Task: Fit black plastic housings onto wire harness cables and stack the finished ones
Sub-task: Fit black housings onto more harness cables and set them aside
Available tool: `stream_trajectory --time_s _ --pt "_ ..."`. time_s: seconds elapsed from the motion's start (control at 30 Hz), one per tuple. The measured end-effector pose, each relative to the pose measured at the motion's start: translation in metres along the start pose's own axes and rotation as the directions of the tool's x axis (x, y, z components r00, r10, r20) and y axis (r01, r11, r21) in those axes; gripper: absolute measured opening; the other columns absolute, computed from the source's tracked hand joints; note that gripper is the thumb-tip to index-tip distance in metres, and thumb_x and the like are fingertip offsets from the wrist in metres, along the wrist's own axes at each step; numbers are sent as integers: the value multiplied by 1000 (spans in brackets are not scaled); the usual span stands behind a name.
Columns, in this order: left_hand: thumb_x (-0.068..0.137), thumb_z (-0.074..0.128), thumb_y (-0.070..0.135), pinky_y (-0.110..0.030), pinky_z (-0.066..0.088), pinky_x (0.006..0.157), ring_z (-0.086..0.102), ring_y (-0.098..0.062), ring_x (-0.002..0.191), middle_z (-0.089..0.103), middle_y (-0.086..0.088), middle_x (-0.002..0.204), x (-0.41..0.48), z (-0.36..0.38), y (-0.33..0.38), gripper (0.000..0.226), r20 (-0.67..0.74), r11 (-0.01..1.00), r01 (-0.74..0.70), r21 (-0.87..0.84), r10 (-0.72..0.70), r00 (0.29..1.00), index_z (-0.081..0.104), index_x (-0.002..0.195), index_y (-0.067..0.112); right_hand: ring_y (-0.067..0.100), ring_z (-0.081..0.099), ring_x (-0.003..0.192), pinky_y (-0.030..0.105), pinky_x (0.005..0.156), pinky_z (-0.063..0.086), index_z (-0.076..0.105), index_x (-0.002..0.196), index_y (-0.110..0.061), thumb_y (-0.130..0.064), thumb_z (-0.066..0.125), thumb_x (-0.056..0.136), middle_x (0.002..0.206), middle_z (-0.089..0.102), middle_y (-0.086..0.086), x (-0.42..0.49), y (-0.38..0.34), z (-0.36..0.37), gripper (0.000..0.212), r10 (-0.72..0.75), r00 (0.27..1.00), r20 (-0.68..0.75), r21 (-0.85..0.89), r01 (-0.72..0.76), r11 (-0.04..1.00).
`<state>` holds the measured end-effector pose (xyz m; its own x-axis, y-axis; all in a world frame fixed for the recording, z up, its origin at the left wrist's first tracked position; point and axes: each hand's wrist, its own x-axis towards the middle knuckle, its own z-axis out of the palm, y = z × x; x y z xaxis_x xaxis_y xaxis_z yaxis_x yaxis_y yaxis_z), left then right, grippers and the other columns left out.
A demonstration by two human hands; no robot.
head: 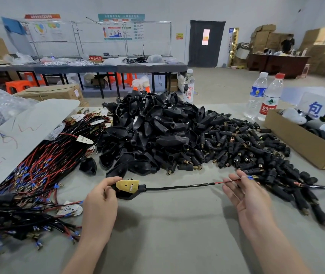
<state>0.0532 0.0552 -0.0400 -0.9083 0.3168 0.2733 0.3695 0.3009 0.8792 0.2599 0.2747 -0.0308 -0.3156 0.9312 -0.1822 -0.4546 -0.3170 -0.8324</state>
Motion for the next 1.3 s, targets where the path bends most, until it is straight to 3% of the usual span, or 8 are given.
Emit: stream_trajectory --time_s 0.13,0.2,0.43,0.77,0.97,1.03,1.13,1.3 --pt "97 42 3 -13 30 42 43 -6 45 57 13 52 2 -6 -3 38 -49 999 30 21 -29 998 70 103 29 20 71 82 24 60 60 69 107 -10 -18 52 104 91 71 4 -2 2 1 19 29 999 33 -84 -26 996" --pt "97 42 5 -19 41 67 51 -6 73 66 13 85 2 -9 -5 34 -88 992 -8 124 19 996 67 114 22 21 69 83 24 61 60 70 106 -10 -18 54 103 92 69 5 -4 4 4 18 44 997 57 -121 -37 992" --pt "97 48 11 -36 42 99 51 -17 110 62 -1 116 -30 23 13 28 81 853 -422 306 419 904 65 119 11 16 74 78 23 64 60 69 109 -13 -14 55 102 87 72 0 -10 4 12 16 -19 996 88 -194 35 980" --pt "99 31 49 -30 42 104 48 -5 124 55 20 130 -75 106 60 44 379 815 -536 220 435 817 44 138 37 17 74 73 25 64 60 63 112 -15 -8 60 98 86 77 3 -13 0 8 16 -31 987 159 -201 63 978" --pt "100 44 47 -37 55 81 65 -2 88 67 25 93 -69 115 53 13 387 943 -331 -13 310 868 49 110 53 18 74 80 30 74 60 65 111 -23 -14 61 97 93 77 6 -15 6 13 17 10 954 299 -347 99 933" --pt "100 51 38 -40 56 78 65 -7 80 67 19 85 -65 116 50 15 366 968 -212 -131 246 897 55 103 52 13 69 94 36 87 56 65 113 -34 -31 56 100 101 74 -4 -9 8 8 15 -167 956 240 -536 274 798" --pt "98 58 33 -36 56 75 64 -7 75 68 16 83 -62 119 47 17 375 974 -133 -182 194 907 60 99 49 22 50 128 40 111 36 60 131 -21 -26 51 101 134 59 3 5 2 -7 31 -505 832 231 -880 400 256" --pt "96 59 40 -29 50 62 53 -4 60 65 13 78 -61 119 44 5 386 968 -170 -185 231 893 59 100 44 21 27 144 34 115 21 45 143 -27 -26 40 104 150 42 -2 15 2 -31 40 -376 893 247 -962 181 -203"
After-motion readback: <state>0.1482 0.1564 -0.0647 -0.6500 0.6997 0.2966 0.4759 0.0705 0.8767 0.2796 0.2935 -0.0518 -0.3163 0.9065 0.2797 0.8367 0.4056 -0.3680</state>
